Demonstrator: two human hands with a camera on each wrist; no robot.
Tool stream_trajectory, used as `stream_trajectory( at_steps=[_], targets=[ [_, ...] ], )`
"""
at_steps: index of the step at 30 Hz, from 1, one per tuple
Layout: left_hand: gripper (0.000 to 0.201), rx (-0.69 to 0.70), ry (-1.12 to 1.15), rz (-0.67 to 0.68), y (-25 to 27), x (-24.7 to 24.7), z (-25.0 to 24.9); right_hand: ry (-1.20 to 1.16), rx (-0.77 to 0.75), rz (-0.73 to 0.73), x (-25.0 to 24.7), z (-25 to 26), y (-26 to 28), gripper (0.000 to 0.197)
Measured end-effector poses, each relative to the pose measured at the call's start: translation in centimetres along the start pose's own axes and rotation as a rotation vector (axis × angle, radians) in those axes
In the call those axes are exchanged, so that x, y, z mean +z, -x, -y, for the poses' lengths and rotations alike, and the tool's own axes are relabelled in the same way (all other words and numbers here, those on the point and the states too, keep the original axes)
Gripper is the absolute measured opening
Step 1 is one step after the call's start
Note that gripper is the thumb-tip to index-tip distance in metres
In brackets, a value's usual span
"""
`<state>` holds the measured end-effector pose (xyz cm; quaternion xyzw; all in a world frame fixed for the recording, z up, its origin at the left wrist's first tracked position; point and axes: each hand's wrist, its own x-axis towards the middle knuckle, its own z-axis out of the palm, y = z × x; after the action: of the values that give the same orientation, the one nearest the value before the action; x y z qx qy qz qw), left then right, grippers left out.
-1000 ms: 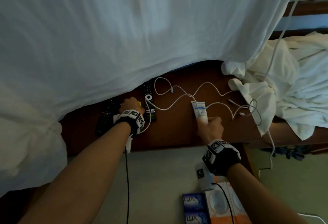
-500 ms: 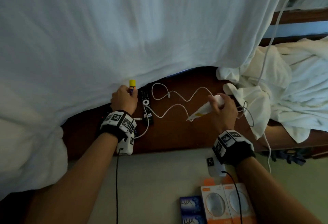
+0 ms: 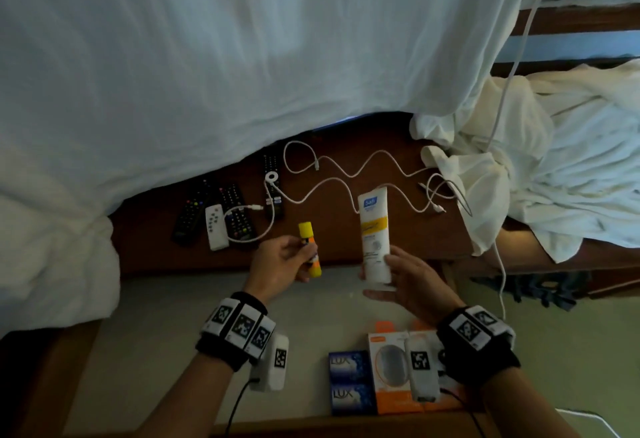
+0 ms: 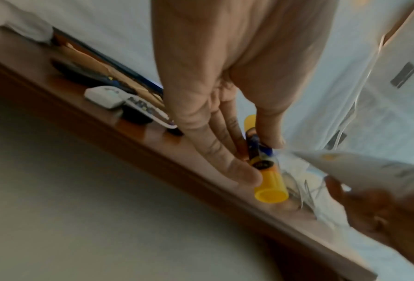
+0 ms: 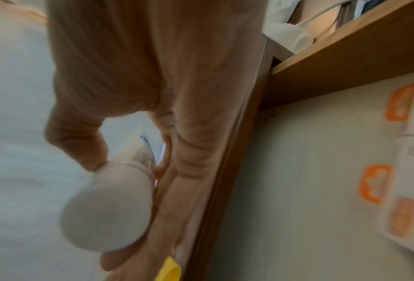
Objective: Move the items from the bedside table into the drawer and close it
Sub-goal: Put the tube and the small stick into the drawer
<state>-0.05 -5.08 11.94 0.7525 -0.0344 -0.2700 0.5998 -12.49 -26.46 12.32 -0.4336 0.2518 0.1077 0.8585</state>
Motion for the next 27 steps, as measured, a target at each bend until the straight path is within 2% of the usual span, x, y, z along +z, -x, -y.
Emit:
stream_trajectory(
  at_steps=[2,5,7,10,13,15,19,24,27],
  targets=[
    [0.002,-0.070,-0.003,0.047,0.6,0.9,2.3,0.025,0.040,0.063,-0.2,-2.0,0.6,0.048],
    [0.008,-0.178,-0.038,0.092,1.6,2.0,5.3,0.151,0.096,0.063,-0.3,-5.1,1.3,0.045],
    [0.005,-0.228,-0.072,0.094,1.9,2.6,7.3,0.234,0.150,0.010,-0.4,-6.7,1.4,0.034],
    [0.007,-0.266,-0.183,0.089,2.1,3.4,10.0,0.311,0.216,-0.144,-0.3,-8.4,0.5,0.020],
    [0.017,-0.294,-0.295,0.078,1.6,4.3,11.8,0.595,0.170,-0.180,-1.3,-9.8,-1.6,0.026],
    [0.022,-0.321,-0.359,0.083,1.0,4.8,12.7,0.745,0.094,-0.192,-2.1,-10.6,-3.0,0.020],
    [0.019,-0.343,-0.455,0.075,-0.3,5.6,14.2,0.949,0.076,-0.318,-3.0,-11.1,-5.8,0.041],
    [0.026,-0.391,-0.540,0.077,-1.6,6.4,15.9,1.153,0.267,-0.329,-4.1,-12.1,-9.0,0.050],
    [0.026,-0.405,-0.545,0.098,-1.6,7.0,16.5,1.209,0.327,-0.310,-4.4,-12.2,-10.2,0.051]
  ],
)
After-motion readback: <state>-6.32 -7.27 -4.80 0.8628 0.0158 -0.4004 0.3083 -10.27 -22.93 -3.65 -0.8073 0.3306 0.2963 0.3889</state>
